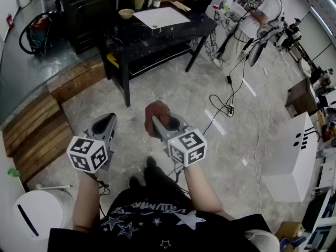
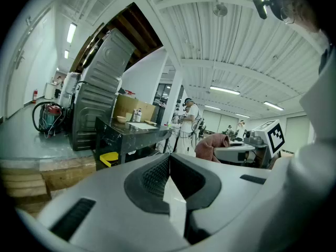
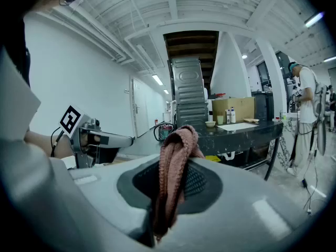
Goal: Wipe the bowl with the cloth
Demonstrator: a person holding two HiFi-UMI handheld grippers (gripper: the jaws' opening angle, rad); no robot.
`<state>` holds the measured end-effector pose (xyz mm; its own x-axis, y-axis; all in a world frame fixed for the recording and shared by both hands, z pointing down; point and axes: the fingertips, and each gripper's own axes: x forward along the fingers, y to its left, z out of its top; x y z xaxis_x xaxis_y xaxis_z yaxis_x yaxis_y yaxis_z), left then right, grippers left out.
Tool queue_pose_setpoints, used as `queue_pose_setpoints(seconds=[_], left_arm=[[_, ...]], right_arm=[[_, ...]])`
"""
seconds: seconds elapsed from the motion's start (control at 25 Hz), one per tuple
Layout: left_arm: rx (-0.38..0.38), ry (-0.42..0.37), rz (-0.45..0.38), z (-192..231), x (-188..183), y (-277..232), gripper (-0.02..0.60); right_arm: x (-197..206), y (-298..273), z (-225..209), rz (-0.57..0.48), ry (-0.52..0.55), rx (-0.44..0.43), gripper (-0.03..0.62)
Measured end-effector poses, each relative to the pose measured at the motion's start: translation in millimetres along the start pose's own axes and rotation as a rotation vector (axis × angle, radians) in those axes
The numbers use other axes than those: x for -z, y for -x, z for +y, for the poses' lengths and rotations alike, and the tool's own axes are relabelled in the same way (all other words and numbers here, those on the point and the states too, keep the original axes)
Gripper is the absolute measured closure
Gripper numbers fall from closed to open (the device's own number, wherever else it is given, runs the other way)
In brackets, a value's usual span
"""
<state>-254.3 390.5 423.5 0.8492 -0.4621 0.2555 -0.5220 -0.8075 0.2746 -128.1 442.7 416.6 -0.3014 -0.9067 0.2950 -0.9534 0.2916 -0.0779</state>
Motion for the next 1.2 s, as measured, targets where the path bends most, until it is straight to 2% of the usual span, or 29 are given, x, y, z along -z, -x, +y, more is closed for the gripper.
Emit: queue_pose_setpoints(seconds=[0.52,0.76,1.0,1.2], left_arm=[[-0.001,0.028,0.027,9.6,16.6,18.7,0.572],[-0.010,0.046,0.031,21.0,21.7,22.7,0.572],[-0.010,0.062,0.049,26.0,25.2,-5.4,0.572],[-0.011,0.060,0.062,33.9,19.8,-45.5,0.572]], right_arm=[[1.1,-3.5,14.6,0.001,-0.013,-0.021,0.534],[6.3,-0.6,13.2,0.003,-0.025,0.010,0.534],[18.7,-11.6,-16.0,0.014,-0.057,0.032,0.534],[11.0,-38.9,-54.8,-0.014,-0.134,-0.002,0.534]])
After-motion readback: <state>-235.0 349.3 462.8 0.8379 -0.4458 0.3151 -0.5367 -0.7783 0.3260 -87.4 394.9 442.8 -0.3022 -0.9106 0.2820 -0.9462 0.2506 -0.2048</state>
